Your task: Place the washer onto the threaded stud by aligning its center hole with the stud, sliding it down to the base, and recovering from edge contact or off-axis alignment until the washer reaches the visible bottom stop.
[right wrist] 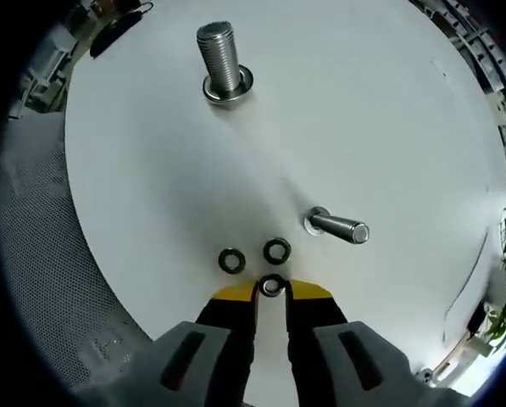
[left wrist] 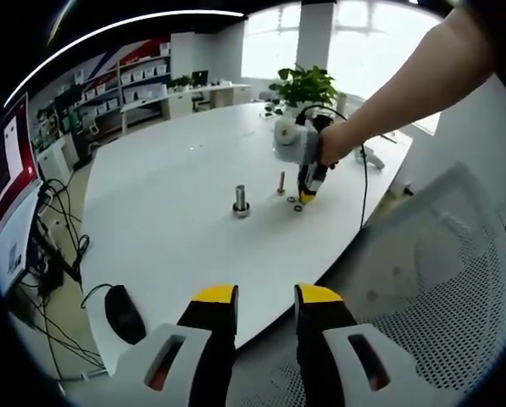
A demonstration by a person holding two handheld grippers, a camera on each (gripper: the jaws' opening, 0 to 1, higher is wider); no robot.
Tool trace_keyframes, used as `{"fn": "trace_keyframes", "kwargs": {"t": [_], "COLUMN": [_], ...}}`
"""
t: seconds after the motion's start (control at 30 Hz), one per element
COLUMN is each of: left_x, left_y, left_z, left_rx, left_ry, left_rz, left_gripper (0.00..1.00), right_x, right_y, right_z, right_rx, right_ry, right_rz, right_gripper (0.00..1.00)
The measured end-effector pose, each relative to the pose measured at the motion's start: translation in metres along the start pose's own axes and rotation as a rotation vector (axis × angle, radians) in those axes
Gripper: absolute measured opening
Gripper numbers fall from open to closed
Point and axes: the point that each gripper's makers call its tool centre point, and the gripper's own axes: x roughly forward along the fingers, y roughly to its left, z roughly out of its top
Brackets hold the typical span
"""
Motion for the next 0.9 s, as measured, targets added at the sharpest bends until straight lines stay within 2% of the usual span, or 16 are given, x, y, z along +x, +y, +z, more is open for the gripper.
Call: {"fn": "trace_keyframes", "kwargs": {"t": [0.2, 0.3, 0.4, 0.47, 0.57, 0.73, 0.87, 0.9], "left_x": [0.000, 0.000, 0.000, 0.000, 0.000, 0.000, 0.000, 0.000], "left_y": [0.000, 0.000, 0.000, 0.000, -0.001, 0.000, 0.000, 0.000], "left_z": [0.000, 0.001, 0.001, 0.001, 0.001, 0.001, 0.001, 0.001], "left_rx": [0.002, 0.002, 0.004, 0.005, 0.006, 0.005, 0.009, 0.009], "left_ry": [0.000, -0.002, 0.000, -0.002, -0.005, -0.009, -0.004, -0.005], "left_rz": [0.001, 0.002, 0.001, 0.000, -0.002, -0.003, -0.004, -0.002], "left_gripper": [0.24, 0.24, 0.24, 0.24, 0.24, 0.24, 0.24, 0.24], "right_x": [0.003, -0.001, -0.004, -0.005, -0.004, -0.004, -0.007, -0.010], "right_y": [-0.008, -0.002, -0.001, 0.000, -0.002, -0.005, -0.006, -0.007], "right_z": [-0.002, -0.002, -0.002, -0.002, -0.003, -0.002, -0.003, 0.000], "right_rx": [0.062, 0.085, 0.151, 0.162, 0.208, 0.259, 0.274, 0.295], "right_ry": [-0.046, -0.073, -0.130, -0.166, -0.208, -0.219, -0.209, -0.230], "right_rz": [0.007, -0.018, -0.054, -0.068, -0.064, -0.047, -0.072, -0.067], "right_gripper": [0.15, 0.15, 0.15, 0.15, 0.15, 0.14, 0.14, 0.14]}}
